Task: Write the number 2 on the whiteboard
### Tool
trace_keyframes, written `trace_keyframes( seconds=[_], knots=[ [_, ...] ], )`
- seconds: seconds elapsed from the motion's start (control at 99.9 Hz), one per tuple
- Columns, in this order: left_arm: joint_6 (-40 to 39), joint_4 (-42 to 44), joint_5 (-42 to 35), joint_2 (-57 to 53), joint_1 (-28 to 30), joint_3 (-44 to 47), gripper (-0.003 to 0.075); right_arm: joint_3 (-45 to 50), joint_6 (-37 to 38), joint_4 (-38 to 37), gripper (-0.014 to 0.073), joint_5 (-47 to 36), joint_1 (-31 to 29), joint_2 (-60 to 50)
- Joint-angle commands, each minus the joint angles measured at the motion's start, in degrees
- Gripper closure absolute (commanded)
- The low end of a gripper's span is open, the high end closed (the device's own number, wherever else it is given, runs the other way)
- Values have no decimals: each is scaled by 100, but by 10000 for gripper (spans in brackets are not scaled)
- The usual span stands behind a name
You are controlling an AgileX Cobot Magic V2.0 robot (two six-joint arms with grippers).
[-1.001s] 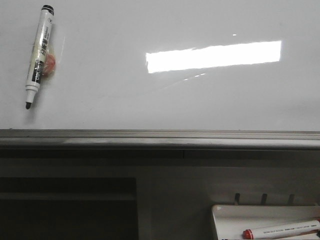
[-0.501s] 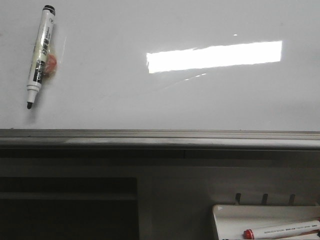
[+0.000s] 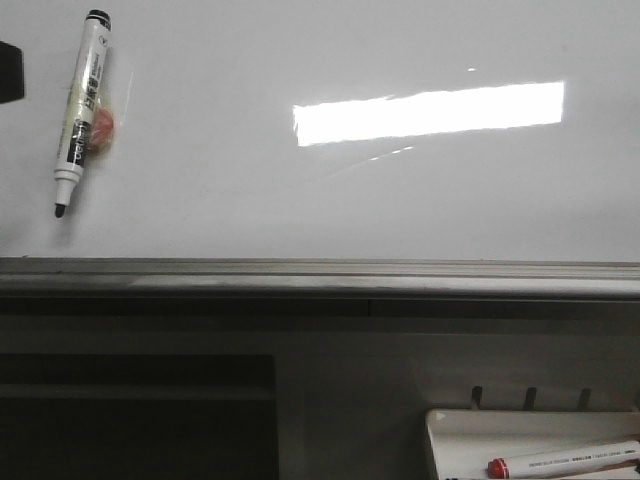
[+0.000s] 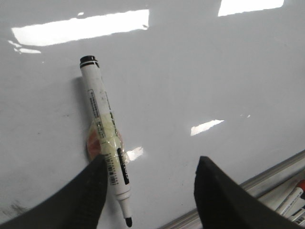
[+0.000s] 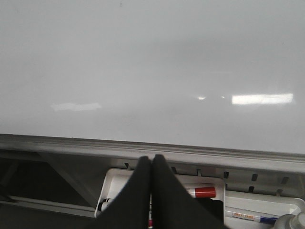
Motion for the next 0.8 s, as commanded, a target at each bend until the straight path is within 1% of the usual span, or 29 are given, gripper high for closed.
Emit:
trace_keyframes(
  seconds=[0.0,0.06,0.17,0.26,0.411,0.511,0.611,0.681,0.691,0.701,0.721,0.751,0.761,0.791],
  knots=[
    [-43,-320,-860,509,-56,-279,339,-176,-86,86,654,-497,5,109],
    [-43,-581,-872,864,-56,-421,342,-176,-86,180,654,-538,5,109],
    [-43,-639,-1011,1388,-56,-643,342,-176,-86,190,654,-539,5,109],
    [-43,-1133,-1050,1688,-56,-757,343,-176,-86,203,654,-547,5,109],
    [-59,-1250,-940,2031,-56,-875,344,-176,-86,203,654,-547,5,109],
    [-60,-1663,-818,2207,-56,-868,355,-176,-86,212,654,-547,5,109],
    [-60,-1664,-857,2342,-56,-868,367,-176,-86,251,654,-547,5,109],
    [-60,-1664,-857,2399,-56,-868,453,-176,-86,295,654,-547,5,109],
    [-60,-1664,-846,2413,-56,-868,494,-176,-86,295,654,-532,5,109],
    [-60,-1664,-846,2413,-56,-868,494,-176,-86,295,654,-532,5,109],
    [-60,-1664,-846,2413,-56,-868,556,-176,-86,309,654,-523,5,109],
    [-60,-1651,-832,2413,-56,-868,606,-176,-86,337,654,-504,5,109],
    [-60,-1636,-818,2413,-56,-868,640,-176,-86,354,654,-504,5,109],
    [-60,-1604,-801,2413,-56,-868,706,-176,-86,371,654,-474,5,109]
  ],
)
